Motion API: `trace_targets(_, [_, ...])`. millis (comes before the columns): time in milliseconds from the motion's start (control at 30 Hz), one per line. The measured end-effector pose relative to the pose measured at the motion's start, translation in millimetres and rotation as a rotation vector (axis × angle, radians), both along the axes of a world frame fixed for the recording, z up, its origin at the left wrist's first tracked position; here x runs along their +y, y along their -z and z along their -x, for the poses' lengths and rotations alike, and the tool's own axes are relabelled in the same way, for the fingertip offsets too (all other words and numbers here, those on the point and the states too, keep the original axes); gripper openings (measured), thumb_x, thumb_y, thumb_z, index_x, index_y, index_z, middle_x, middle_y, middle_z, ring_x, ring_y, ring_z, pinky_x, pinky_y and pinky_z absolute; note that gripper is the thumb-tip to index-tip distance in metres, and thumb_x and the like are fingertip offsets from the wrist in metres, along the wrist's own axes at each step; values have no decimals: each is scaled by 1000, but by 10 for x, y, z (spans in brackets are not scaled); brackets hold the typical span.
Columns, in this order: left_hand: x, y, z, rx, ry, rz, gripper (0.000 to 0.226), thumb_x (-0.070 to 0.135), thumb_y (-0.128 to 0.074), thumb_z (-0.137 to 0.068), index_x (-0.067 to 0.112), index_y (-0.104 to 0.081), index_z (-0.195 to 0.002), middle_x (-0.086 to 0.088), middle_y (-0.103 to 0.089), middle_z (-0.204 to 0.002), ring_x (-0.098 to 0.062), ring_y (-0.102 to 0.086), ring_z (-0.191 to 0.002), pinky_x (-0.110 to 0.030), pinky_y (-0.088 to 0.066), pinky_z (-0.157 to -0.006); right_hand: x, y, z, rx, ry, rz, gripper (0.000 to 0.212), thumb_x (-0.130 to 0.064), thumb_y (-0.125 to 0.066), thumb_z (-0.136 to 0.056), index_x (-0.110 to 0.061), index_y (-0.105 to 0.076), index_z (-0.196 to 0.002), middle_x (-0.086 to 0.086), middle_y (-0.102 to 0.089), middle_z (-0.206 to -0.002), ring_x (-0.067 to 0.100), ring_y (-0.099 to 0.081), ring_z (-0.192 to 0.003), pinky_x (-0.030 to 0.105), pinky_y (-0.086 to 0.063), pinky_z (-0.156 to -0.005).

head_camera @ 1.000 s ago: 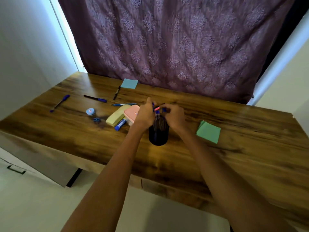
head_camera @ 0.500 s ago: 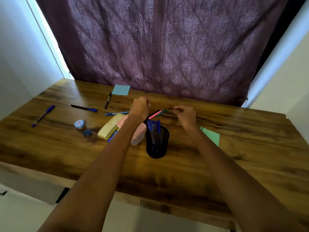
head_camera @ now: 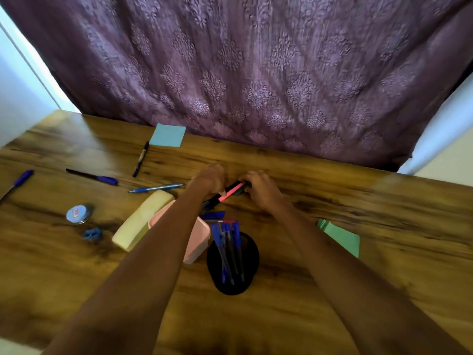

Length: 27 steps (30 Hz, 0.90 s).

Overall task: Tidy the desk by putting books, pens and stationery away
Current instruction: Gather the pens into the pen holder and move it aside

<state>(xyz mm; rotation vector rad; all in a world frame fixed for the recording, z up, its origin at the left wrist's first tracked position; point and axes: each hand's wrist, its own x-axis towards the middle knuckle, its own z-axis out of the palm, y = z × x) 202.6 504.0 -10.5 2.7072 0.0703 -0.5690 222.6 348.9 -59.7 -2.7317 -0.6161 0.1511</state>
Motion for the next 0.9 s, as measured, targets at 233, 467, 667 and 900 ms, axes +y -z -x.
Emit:
trace_targets(233, [-40,20,-85,139,70,-3,19,15,-72,-79,6,-62,-92,-17,-63,-104,-31,-62,-95,-35,-48,-73,-28,-107,-39,9,-6,28,35,-1,-59,-80,-10,-56,-113,18,-62,-113,37,-58,-105,42,-48,-84])
trace_targets(467, [-42,-16,-19,-22,63,47,24,10,-58,-87,0,-59,-109,-18,-61,-114,-34,-59,-104,-38,-48,-85,-73,-227,98,-144,-62,258,46,-6,-55,-86,-8,-39,-128,16,-64,-117,35,-56,-113,40,-37,-92])
trace_targets(667, [66,-421,110,-211,34,189,11,5,-57,-87,-4,-60,-81,-14,-60,-88,-27,-59,-86,-34,-46,-70,-149,-308,195,14,213,94,51,-23,-69,-78,-9,-47,-123,14,-66,-112,32,-61,-107,43,-46,-92])
trace_targets(900, [224,-1103,416,-237,64,488,21,-9,-59,-83,7,-45,-82,-23,-62,-76,-13,-63,-44,-29,-55,-47,-53,-1160,620,376,437,-927,27,3,-56,-82,-18,-70,-92,-2,-62,-67,7,-58,-52,20,-44,-50])
